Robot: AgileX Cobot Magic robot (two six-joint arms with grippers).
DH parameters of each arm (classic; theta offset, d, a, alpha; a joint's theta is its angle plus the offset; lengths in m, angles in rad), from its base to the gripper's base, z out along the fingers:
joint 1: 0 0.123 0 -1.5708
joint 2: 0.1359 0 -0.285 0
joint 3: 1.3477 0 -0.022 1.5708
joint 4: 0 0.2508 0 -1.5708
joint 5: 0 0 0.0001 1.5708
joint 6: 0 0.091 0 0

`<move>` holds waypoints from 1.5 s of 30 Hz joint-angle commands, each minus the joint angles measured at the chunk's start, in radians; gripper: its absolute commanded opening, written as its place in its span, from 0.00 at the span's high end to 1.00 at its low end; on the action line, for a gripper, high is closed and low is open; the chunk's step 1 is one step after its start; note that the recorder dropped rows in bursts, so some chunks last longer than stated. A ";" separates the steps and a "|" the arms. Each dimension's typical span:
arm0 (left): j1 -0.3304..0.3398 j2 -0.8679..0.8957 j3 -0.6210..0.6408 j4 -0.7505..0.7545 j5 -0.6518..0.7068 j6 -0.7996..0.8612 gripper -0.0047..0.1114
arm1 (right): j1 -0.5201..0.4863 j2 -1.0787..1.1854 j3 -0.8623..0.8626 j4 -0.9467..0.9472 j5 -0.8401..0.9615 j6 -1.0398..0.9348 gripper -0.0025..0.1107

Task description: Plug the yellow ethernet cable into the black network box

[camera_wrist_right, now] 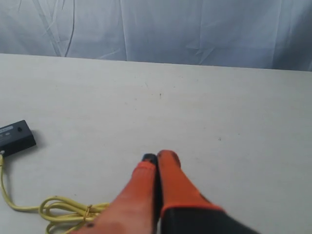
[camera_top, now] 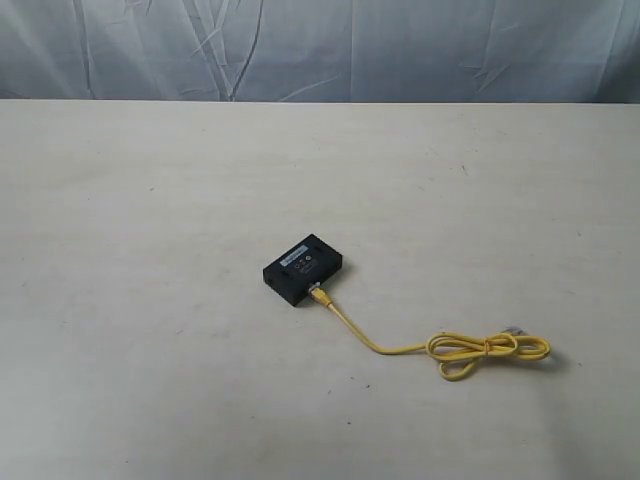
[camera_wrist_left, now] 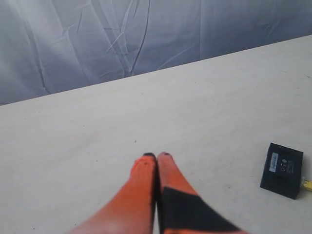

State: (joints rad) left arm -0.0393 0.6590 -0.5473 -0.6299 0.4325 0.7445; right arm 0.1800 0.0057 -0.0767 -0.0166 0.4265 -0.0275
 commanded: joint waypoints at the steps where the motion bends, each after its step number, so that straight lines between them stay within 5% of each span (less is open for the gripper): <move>1: -0.002 -0.006 0.002 -0.004 -0.006 -0.004 0.96 | -0.005 -0.006 0.045 -0.008 -0.038 -0.005 0.98; 45: -0.002 -0.006 0.002 -0.002 -0.006 -0.004 0.96 | -0.005 -0.006 0.077 -0.008 -0.070 -0.001 0.98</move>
State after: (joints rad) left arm -0.0393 0.6590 -0.5473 -0.6299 0.4325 0.7445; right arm 0.1800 0.0057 -0.0054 -0.0183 0.3705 -0.0274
